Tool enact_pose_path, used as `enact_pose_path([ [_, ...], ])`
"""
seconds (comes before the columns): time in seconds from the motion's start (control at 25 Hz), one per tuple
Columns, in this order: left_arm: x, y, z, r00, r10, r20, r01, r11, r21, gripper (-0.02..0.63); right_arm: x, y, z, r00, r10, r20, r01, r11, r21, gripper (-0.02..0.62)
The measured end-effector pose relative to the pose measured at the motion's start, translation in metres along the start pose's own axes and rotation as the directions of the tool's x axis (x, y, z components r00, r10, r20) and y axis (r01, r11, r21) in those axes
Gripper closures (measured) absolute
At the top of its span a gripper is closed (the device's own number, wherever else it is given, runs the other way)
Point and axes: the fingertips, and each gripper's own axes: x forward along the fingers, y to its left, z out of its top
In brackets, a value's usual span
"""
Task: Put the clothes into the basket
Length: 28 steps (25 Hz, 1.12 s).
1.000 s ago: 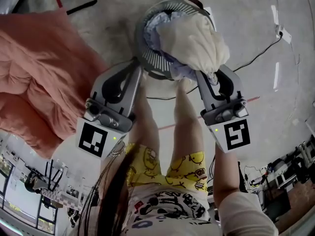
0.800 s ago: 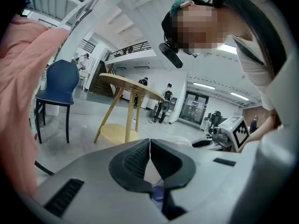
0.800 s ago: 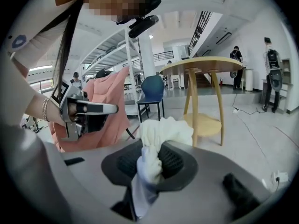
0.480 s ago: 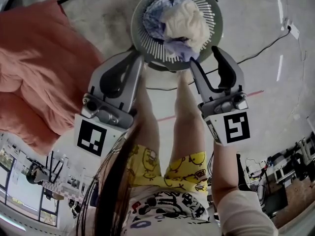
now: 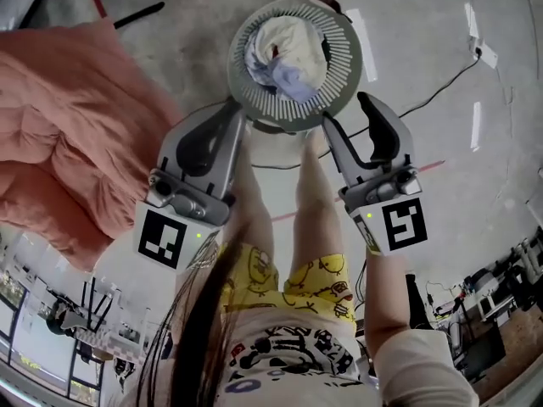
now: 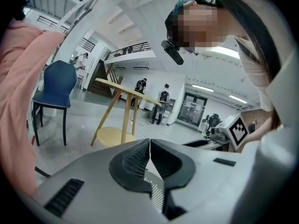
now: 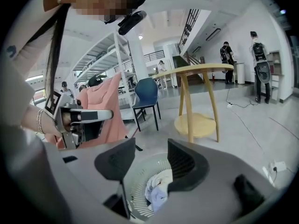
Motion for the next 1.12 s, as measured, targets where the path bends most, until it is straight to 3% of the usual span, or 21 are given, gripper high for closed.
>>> enact_pose_path([
  [0.44,-0.019,-0.042,0.115,0.997,-0.046,0.058,0.040,0.993,0.110,0.594,-0.065,0.017,0.119,0.992,-0.001,0.123,0.006,0.999,-0.039,0.385],
  [0.64,-0.020,-0.060,0.173,0.990,-0.069,0.124,0.050,0.986,0.158,0.594,-0.091,0.018,0.172,0.981,0.011,0.192,0.001,0.998,-0.066,0.387],
  [1.12,-0.039,-0.115,0.248,0.976,-0.174,0.133,0.137,0.959,0.249,0.594,-0.158,0.040,0.261,0.958,0.012,0.288,0.017,0.995,-0.098,0.512],
])
